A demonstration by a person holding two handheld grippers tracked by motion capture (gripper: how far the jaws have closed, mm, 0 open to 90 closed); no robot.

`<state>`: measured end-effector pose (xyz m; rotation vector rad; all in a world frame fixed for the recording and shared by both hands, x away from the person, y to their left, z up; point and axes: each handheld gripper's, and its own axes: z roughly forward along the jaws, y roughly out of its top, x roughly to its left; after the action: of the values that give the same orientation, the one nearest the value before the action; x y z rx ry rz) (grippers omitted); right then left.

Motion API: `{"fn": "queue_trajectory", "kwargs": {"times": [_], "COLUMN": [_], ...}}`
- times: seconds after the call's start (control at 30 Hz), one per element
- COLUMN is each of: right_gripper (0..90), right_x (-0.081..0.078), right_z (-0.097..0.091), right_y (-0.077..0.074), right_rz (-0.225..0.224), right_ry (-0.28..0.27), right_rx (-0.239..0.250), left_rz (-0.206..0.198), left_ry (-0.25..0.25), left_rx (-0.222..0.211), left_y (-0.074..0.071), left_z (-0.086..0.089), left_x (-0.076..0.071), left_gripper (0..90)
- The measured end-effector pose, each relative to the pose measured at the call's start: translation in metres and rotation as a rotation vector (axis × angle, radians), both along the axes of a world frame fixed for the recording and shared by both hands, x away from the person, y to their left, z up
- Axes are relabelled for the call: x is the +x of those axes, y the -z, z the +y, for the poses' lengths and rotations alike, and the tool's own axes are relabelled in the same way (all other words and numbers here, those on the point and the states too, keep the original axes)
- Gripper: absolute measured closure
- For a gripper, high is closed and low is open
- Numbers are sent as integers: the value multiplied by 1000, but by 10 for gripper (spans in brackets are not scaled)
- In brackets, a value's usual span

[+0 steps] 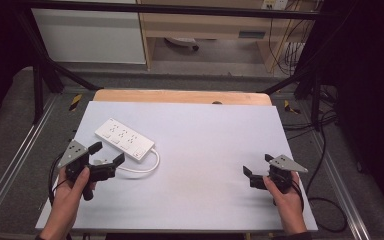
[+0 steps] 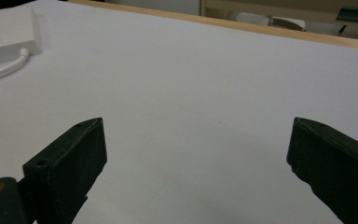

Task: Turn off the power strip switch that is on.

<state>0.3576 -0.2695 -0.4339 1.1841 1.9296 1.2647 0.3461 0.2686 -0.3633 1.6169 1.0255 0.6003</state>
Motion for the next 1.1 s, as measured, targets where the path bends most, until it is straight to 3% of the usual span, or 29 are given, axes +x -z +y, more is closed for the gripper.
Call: {"fn": "queue_trajectory", "kwargs": {"times": [0.27,0.8,1.1], "right_gripper": [47,42,42], "right_x": [0,0,0], "right_z": [1,3,3], "right_y": [0,0,0], "right_rz": [6,14,13], "right_ry": [-2,-14,-12], "right_rx": [13,12,9], "left_rz": [-20,-17,-5], "left_ry": [-27,-7,5], "left_rx": [-36,-3,5], "left_y": [-17,-16,-13], "left_z": [2,-6,-13], "left_x": [30,34,44], "left_gripper": [81,72,81]}}
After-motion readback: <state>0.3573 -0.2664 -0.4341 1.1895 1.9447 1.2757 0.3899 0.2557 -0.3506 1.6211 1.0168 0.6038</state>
